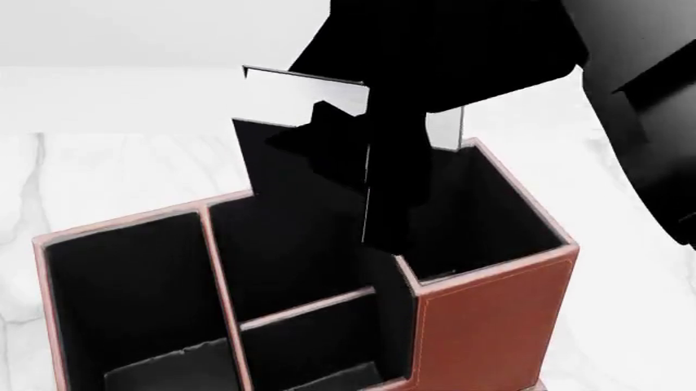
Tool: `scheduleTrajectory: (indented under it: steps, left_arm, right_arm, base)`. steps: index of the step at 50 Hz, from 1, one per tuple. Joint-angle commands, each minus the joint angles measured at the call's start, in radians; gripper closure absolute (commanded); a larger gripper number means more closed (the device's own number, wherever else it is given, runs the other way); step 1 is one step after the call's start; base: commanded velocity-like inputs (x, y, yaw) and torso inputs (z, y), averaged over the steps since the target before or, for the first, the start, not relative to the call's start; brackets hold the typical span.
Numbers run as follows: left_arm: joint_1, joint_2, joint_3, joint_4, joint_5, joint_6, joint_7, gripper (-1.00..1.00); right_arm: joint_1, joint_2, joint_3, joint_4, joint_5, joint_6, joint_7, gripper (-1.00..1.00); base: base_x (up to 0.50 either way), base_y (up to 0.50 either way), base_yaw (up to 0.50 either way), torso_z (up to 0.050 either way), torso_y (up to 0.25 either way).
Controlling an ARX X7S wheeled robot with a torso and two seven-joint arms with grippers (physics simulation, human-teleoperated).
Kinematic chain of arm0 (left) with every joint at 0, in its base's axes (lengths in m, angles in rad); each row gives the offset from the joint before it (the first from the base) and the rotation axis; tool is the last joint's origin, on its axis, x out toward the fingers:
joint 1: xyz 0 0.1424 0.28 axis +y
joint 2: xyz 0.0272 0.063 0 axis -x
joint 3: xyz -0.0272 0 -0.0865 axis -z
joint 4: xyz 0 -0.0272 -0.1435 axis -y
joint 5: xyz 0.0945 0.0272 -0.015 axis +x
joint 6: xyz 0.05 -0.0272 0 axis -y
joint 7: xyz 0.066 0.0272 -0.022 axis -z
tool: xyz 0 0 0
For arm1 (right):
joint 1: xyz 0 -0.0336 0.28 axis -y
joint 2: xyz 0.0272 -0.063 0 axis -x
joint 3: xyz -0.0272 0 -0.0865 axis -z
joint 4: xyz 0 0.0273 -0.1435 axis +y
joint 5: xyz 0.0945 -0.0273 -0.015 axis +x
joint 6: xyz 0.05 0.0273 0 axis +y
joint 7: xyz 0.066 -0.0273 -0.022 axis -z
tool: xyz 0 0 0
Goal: Pick up the book and place it in the front compartment of the caddy.
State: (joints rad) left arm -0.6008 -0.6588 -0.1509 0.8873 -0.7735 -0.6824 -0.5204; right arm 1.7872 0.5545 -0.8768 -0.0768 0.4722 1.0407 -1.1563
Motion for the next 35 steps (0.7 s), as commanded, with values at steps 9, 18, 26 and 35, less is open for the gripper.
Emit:
scheduleTrajectory:
  steps: [9,18,26,35]
  left_arm:
    - [0.003,0.008,-0.016,0.004,0.004,0.001,0.011,-1.0]
    - [-0.002,0.005,-0.009,0.003,0.002,0.001,0.008,-1.0]
    - [-0.012,0.003,-0.003,0.003,-0.002,-0.003,0.004,-1.0]
    - [-0.011,0.001,-0.001,0.002,-0.003,0.0,0.002,-1.0]
  right_arm:
    - [0.204,-0.171,-0.13,0.556,-0.143,-0.441,-0.351,1.0]
    - [0.237,-0.218,-0.262,0.754,-0.067,-0.59,-0.411,1.0]
    - [0.333,-0.307,-0.691,1.052,0.289,-0.862,-0.414,1.0]
    - [0.352,-0.404,-1.129,1.244,0.699,-1.056,-0.414,1.0]
  base:
    - [0.0,0.0,0.0,0.0,0.001]
    - [0.0,0.0,0.0,0.0,0.001]
    - [0.0,0.0,0.0,0.0,0.0]
    - [0.0,0.0,0.0,0.0,0.001]
